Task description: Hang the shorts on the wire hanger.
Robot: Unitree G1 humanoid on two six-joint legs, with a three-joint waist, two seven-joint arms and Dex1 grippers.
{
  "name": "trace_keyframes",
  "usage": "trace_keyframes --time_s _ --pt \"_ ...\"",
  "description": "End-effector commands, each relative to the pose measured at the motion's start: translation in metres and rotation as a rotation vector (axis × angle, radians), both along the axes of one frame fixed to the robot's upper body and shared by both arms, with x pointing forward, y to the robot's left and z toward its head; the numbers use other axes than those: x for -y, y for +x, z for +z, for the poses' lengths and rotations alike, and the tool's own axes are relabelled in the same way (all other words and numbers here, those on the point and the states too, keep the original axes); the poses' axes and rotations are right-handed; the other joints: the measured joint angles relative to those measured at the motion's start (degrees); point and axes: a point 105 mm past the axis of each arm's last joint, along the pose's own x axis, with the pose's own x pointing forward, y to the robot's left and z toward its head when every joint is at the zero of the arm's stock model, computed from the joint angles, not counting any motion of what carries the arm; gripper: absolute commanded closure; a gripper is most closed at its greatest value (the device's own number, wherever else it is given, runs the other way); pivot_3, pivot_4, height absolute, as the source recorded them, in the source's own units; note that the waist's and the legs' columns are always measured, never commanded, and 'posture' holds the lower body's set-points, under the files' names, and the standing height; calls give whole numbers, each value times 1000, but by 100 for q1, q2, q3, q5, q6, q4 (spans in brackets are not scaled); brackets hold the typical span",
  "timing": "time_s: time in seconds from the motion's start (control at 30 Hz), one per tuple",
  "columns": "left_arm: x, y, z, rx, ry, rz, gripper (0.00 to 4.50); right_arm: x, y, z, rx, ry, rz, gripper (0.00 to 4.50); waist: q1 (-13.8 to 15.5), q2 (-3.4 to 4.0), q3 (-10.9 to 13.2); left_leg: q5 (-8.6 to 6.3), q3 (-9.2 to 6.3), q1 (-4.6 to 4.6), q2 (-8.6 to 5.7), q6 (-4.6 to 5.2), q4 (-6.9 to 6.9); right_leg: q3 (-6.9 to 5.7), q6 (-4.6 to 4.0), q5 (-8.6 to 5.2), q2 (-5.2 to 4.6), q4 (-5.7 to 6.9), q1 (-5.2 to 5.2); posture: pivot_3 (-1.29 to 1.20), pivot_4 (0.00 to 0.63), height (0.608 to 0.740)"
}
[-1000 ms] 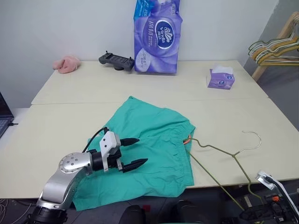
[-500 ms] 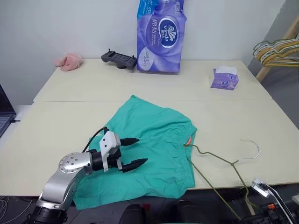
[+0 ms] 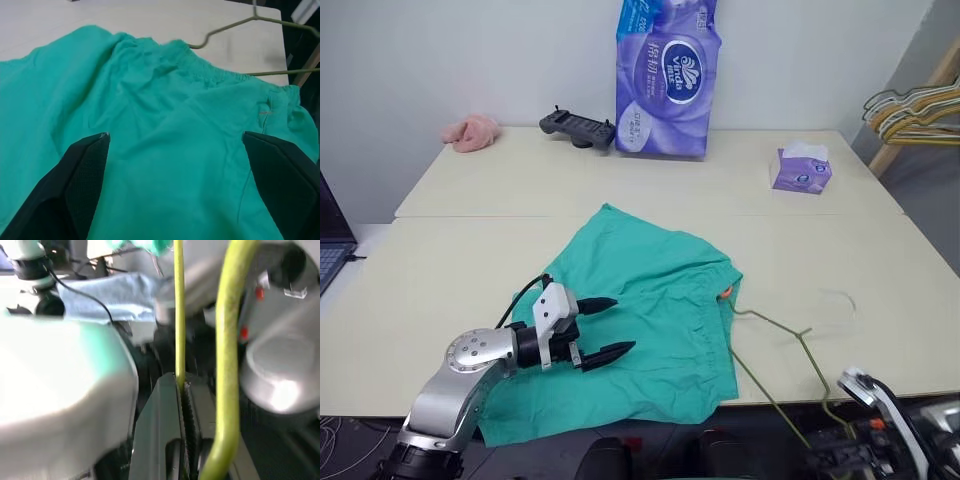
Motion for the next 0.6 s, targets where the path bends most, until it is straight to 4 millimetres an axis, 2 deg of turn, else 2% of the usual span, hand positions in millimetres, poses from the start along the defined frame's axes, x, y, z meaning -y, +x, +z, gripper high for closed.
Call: trace_keyframes --time_s 0.03,0.27,0.43,0.6 --pt "1 0 9 47 2 -10 9 -4 9 1 -24 28 -42 4500 19 3 1 0 -1 -1 -2 0 -3 -1 -1 0 -1 -2 -1 10 101 740" --pt "2 0 11 61 -14 1 9 -2 22 -14 -20 -21 -115 4500 29 7 2 -1 -8 -7 -2 0 -5 -7 -18 10 -4 -5 -2 12 100 740" --pt "5 19 25 113 -48 35 9 -4 55 -15 68 -36 -180 4500 23 11 0 2 -7 -2 -1 0 8 -6 -8 8 -1 5 2 7 93 740" --pt "8 31 36 143 -76 46 9 -3 65 -14 99 -63 -181 4500 18 23 -10 2 -5 -4 -3 0 13 -3 -8 12 6 4 4 5 85 740"
